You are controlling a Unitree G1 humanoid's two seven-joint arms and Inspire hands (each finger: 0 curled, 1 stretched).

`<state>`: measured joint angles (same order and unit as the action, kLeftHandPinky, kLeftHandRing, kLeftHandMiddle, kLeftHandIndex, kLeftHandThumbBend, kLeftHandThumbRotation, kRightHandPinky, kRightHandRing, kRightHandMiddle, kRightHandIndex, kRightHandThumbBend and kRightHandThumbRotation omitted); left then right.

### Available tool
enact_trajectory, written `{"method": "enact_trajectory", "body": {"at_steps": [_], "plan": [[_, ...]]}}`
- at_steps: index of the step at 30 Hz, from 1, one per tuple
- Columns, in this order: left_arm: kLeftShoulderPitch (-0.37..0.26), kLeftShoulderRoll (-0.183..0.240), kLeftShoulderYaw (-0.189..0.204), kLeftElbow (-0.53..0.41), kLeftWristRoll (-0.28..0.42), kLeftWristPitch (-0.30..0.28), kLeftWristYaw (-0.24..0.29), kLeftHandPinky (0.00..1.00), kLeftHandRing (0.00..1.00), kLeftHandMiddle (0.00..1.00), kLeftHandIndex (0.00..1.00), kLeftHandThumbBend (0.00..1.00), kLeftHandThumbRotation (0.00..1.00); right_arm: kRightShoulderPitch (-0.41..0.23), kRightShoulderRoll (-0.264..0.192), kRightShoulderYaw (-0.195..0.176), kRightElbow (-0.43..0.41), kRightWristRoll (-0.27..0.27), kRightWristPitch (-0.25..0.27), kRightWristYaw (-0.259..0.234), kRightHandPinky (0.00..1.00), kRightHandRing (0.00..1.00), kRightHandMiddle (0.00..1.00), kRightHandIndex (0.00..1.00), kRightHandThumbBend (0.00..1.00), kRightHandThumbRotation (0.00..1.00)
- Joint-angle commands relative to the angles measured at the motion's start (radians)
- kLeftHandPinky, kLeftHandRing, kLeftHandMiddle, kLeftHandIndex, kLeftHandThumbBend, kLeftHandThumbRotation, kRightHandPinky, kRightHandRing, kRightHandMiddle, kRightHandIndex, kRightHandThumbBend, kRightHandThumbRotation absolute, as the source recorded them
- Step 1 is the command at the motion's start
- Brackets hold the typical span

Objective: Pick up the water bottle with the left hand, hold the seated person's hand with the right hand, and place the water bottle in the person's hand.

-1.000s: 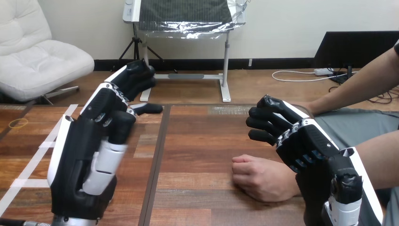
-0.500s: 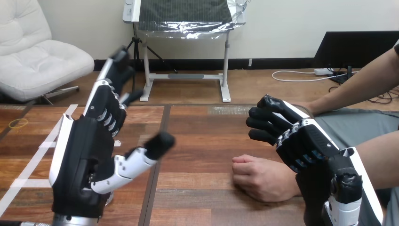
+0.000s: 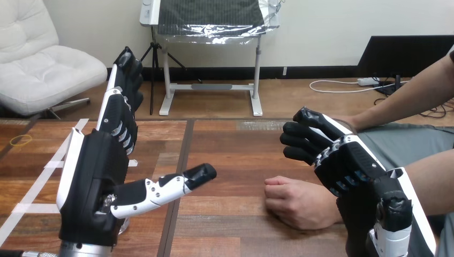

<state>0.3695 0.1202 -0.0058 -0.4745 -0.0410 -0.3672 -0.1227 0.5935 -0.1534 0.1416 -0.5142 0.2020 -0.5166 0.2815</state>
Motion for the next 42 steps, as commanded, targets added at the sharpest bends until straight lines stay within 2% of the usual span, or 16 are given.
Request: {"method": "enact_trajectory", "body": {"at_steps": [1,7,12,18,29,33,42], "plan": [[-0.044,0.002,0.041,-0.03,0.035,0.008,0.027,1.0,1.0,1.0,1.0,1.0,0.02,-0.03,0.006,-0.006,-0.02,0.012,-0.007,-0.005,0.8,0.81,0.81,0.83,0.8,1.0],[-0.056,0.002,0.078,-0.022,0.081,0.018,0.061,1.0,1.0,1.0,1.0,1.0,0.09,-0.027,0.009,-0.005,-0.022,0.007,-0.008,-0.008,0.79,0.81,0.81,0.83,0.81,1.0],[-0.07,0.009,0.112,-0.008,0.082,0.032,0.08,1.0,1.0,1.0,1.0,1.0,0.17,-0.024,0.01,-0.005,-0.023,0.001,-0.01,-0.011,0.79,0.81,0.81,0.83,0.81,1.0],[-0.106,0.035,0.172,0.045,0.109,0.004,0.108,1.0,1.0,1.0,1.0,1.0,0.24,-0.023,0.011,-0.003,-0.022,0.002,-0.014,-0.011,0.79,0.81,0.81,0.83,0.81,1.0],[-0.141,0.057,0.26,0.072,0.145,0.066,0.164,1.0,0.99,0.98,0.95,1.0,0.38,-0.023,0.011,-0.003,-0.021,0.002,-0.021,-0.009,0.79,0.81,0.81,0.83,0.79,1.0],[-0.149,0.067,0.282,0.08,0.158,0.077,0.176,0.95,0.96,0.97,0.94,1.0,0.43,-0.022,0.011,-0.004,-0.021,0.0,-0.022,-0.01,0.79,0.81,0.81,0.83,0.79,1.0],[-0.158,0.081,0.321,0.082,0.146,0.129,0.179,0.87,0.94,0.95,0.93,1.0,0.46,-0.021,0.01,-0.003,-0.023,0.007,-0.022,-0.008,0.79,0.81,0.81,0.83,0.79,1.0]]}}
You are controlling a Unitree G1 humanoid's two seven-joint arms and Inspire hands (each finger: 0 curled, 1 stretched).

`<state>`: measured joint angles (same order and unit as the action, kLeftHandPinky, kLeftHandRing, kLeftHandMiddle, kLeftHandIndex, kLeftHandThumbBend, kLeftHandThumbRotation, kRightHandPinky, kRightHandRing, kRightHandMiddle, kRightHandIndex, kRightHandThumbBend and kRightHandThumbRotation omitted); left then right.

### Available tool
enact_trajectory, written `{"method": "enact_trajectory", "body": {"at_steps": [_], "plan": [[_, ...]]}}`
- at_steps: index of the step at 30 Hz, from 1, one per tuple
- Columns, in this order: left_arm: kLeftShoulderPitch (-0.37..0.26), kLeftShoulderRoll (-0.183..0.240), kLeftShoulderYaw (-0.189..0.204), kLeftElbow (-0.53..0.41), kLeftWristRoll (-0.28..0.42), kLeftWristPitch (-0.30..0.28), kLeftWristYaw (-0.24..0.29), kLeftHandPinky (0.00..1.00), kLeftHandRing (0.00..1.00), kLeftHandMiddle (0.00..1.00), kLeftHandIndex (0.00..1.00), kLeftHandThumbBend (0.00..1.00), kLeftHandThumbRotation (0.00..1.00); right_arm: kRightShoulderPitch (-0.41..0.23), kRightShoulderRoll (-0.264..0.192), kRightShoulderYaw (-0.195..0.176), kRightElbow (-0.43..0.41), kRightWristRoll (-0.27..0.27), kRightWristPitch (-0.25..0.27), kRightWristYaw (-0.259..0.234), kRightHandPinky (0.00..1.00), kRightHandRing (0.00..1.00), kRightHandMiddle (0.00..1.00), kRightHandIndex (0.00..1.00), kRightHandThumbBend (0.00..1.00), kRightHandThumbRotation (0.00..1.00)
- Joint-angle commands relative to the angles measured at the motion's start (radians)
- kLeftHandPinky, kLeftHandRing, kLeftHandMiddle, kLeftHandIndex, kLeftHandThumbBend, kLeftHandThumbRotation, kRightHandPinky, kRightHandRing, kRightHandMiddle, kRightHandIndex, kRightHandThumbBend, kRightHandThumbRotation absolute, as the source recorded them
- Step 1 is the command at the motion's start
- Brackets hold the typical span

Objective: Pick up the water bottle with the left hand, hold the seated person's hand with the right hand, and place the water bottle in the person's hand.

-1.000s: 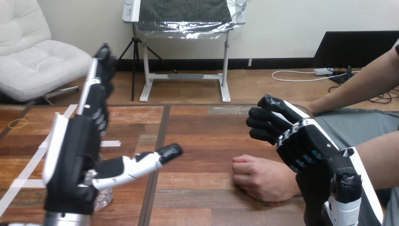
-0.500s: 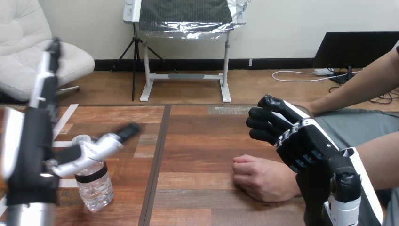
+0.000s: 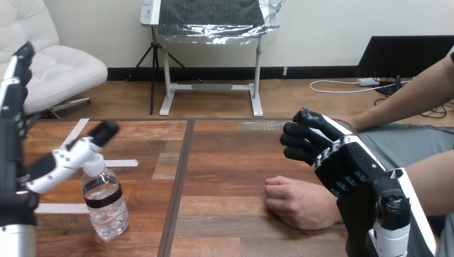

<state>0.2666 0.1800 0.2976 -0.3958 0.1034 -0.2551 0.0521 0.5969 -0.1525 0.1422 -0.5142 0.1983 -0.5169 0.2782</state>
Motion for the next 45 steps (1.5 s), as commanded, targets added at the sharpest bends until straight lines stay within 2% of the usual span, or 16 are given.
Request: {"method": "enact_trajectory", "body": {"at_steps": [1,10,14,20,24,25,29,34,40,45], "plan": [[-0.058,0.023,0.022,0.007,0.0,0.021,0.005,0.86,0.94,0.95,0.93,1.0,0.46,-0.024,0.009,-0.004,-0.022,0.009,-0.022,-0.005,0.79,0.81,0.81,0.83,0.79,1.0],[-0.074,0.034,0.043,0.033,-0.007,0.031,-0.001,0.73,0.92,0.93,0.91,1.0,0.47,-0.024,0.011,-0.006,-0.023,0.0,-0.025,-0.008,0.79,0.8,0.81,0.82,0.79,1.0],[-0.082,0.037,0.048,0.048,-0.006,0.037,-0.001,0.61,0.91,0.92,0.89,1.0,0.46,-0.022,0.012,-0.006,-0.024,-0.005,-0.024,-0.011,0.78,0.8,0.81,0.82,0.8,1.0],[-0.092,0.042,0.048,0.065,0.0,0.048,-0.001,0.51,0.9,0.91,0.87,1.0,0.46,-0.017,0.013,-0.006,-0.027,-0.011,-0.021,-0.018,0.78,0.8,0.8,0.82,0.81,1.0],[-0.1,0.044,0.046,0.082,-0.002,0.054,-0.003,0.35,0.89,0.9,0.86,1.0,0.45,-0.016,0.012,-0.005,-0.028,-0.007,-0.02,-0.018,0.78,0.8,0.8,0.82,0.81,1.0],[-0.103,0.043,0.045,0.086,-0.004,0.059,-0.005,0.23,0.89,0.9,0.86,1.0,0.45,-0.017,0.011,-0.004,-0.028,-0.003,-0.02,-0.016,0.78,0.8,0.8,0.82,0.81,1.0],[-0.111,0.045,0.04,0.106,-0.004,0.057,-0.008,0.09,0.89,0.91,0.87,1.0,0.43,-0.02,0.008,-0.003,-0.026,0.007,-0.022,-0.011,0.79,0.8,0.81,0.82,0.81,1.0],[-0.117,0.048,0.033,0.122,-0.005,0.069,-0.019,0.02,0.92,0.94,0.9,1.0,0.41,-0.02,0.007,-0.002,-0.026,0.016,-0.02,-0.009,0.79,0.81,0.81,0.82,0.8,1.0],[-0.13,0.049,0.022,0.141,0.006,0.092,-0.025,0.01,0.97,0.98,0.94,0.99,0.37,-0.022,0.006,-0.003,-0.028,0.012,-0.019,-0.009,0.8,0.81,0.81,0.82,0.79,1.0],[-0.144,0.054,0.015,0.16,0.011,0.115,-0.033,0.0,0.99,0.99,0.97,0.94,0.32,-0.024,0.008,-0.006,-0.027,0.003,-0.02,-0.013,0.79,0.8,0.8,0.82,0.79,1.0]]}}
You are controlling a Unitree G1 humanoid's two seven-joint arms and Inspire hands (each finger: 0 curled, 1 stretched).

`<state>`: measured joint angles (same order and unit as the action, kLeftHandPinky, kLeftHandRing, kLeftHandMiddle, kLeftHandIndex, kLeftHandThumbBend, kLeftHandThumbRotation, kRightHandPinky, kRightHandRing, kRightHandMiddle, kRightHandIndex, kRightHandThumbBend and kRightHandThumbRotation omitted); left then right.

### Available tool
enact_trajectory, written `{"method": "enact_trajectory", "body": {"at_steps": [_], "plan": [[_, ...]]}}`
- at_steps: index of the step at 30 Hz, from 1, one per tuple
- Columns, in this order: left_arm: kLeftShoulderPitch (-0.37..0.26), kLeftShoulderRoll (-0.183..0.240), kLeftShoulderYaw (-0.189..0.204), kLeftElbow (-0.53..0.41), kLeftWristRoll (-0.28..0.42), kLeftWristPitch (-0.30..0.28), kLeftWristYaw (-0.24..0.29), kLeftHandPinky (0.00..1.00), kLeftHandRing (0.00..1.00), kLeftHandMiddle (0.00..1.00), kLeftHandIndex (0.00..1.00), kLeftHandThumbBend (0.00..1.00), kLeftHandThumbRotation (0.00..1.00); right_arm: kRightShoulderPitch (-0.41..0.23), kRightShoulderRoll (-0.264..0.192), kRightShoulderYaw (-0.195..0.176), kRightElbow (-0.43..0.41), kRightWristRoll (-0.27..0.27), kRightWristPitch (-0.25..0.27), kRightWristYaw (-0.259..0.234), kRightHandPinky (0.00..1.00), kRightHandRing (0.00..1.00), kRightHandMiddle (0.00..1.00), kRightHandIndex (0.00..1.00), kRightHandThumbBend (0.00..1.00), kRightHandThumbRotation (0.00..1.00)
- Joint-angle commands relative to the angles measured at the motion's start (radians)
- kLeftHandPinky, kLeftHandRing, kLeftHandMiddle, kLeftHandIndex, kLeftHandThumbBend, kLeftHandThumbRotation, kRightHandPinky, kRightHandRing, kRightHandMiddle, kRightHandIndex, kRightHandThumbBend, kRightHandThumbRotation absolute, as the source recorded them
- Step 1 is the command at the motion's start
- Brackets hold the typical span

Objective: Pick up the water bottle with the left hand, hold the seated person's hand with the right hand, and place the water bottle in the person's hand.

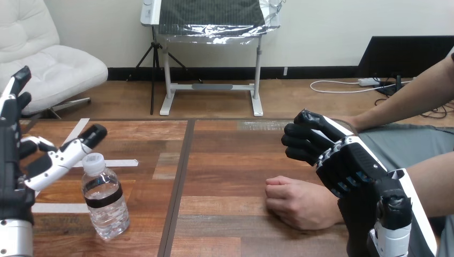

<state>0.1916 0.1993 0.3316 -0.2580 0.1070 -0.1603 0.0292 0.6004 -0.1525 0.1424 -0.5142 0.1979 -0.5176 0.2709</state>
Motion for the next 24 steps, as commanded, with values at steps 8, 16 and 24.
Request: {"method": "enact_trajectory", "body": {"at_steps": [8,16,24], "plan": [[-0.093,0.042,-0.028,0.063,0.027,0.062,-0.016,0.0,1.0,1.0,1.0,0.84,0.26,-0.034,0.011,-0.006,-0.019,-0.003,-0.026,-0.006,0.77,0.79,0.8,0.81,0.8,1.0],[-0.114,0.06,-0.035,0.128,0.034,0.069,-0.027,0.0,1.0,1.0,1.0,0.8,0.23,-0.031,0.01,-0.003,-0.026,0.0,-0.016,-0.007,0.76,0.79,0.79,0.8,0.81,1.0],[-0.127,0.074,-0.04,0.193,0.041,0.06,-0.025,0.0,1.0,1.0,1.0,0.81,0.25,-0.031,0.007,-0.002,-0.028,0.009,-0.013,-0.004,0.77,0.8,0.79,0.81,0.81,1.0]]}}
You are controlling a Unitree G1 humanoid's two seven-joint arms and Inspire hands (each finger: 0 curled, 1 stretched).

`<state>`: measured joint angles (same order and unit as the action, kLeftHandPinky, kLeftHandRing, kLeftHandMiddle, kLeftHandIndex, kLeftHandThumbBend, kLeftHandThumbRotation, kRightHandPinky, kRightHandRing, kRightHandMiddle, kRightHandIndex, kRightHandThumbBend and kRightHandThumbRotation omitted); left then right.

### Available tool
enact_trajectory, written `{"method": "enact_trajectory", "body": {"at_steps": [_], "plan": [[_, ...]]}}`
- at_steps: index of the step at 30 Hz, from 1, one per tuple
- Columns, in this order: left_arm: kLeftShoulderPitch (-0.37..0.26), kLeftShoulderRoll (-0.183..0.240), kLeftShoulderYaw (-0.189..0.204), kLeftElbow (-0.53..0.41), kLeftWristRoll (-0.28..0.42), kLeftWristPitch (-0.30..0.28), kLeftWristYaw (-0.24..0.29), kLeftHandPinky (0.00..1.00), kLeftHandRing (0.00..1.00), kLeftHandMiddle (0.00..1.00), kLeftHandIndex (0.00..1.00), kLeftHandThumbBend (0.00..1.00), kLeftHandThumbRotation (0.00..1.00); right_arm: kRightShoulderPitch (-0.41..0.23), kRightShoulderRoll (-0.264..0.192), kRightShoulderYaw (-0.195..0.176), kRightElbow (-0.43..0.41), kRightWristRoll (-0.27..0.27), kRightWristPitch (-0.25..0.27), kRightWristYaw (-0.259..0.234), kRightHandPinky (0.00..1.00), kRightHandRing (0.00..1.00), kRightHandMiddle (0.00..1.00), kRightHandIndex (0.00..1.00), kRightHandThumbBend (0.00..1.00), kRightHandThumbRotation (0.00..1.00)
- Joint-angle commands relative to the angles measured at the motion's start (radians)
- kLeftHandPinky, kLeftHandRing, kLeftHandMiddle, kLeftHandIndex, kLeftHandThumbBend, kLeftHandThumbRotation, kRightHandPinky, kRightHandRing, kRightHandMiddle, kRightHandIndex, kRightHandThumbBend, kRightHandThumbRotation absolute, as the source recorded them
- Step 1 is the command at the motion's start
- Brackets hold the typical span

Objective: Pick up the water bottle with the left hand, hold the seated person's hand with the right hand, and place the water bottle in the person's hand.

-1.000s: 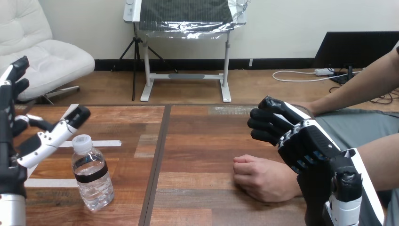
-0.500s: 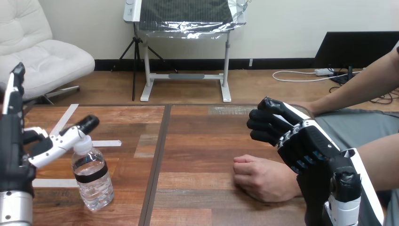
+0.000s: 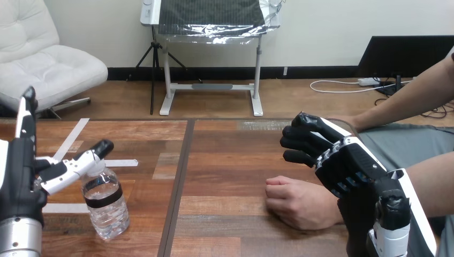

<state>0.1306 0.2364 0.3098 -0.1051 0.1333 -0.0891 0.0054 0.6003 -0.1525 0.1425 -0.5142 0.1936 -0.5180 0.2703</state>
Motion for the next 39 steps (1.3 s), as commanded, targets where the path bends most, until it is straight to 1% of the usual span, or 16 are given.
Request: {"method": "enact_trajectory", "body": {"at_steps": [1,9,13,24,32,35,39], "plan": [[-0.069,0.04,-0.018,0.054,0.013,-0.017,-0.002,0.0,1.0,1.0,1.0,0.81,0.25,-0.03,0.006,-0.002,-0.03,0.014,-0.011,-0.003,0.77,0.8,0.79,0.81,0.81,1.0],[-0.078,0.05,-0.024,0.102,0.009,-0.037,0.002,0.0,1.0,1.0,1.0,0.81,0.27,-0.03,0.004,-0.004,-0.032,0.018,-0.012,-0.001,0.77,0.8,0.8,0.81,0.8,1.0],[-0.081,0.051,-0.025,0.12,0.003,-0.049,0.005,0.0,1.0,1.0,1.0,0.81,0.29,-0.031,0.006,-0.008,-0.029,0.011,-0.018,-0.004,0.77,0.8,0.79,0.81,0.8,1.0],[-0.082,0.053,-0.027,0.141,-0.001,-0.064,0.013,0.0,1.0,1.0,1.0,0.83,0.32,-0.031,0.002,-0.011,-0.03,0.011,-0.017,-0.002,0.77,0.79,0.79,0.81,0.79,1.0],[-0.083,0.051,-0.027,0.152,-0.004,-0.079,0.017,0.0,1.0,1.0,1.0,0.81,0.35,-0.03,0.006,-0.011,-0.031,0.003,-0.015,-0.008,0.76,0.79,0.79,0.81,0.79,1.0],[-0.082,0.048,-0.026,0.154,0.0,-0.092,0.028,0.0,1.0,1.0,1.0,0.79,0.38,-0.032,0.004,-0.01,-0.03,0.005,-0.016,-0.005,0.76,0.79,0.79,0.81,0.79,1.0],[-0.085,0.032,-0.02,0.167,0.005,-0.133,0.067,0.0,1.0,1.0,1.0,0.74,0.39,-0.032,0.004,-0.009,-0.032,0.005,-0.012,-0.006,0.76,0.79,0.79,0.81,0.79,1.0]]}}
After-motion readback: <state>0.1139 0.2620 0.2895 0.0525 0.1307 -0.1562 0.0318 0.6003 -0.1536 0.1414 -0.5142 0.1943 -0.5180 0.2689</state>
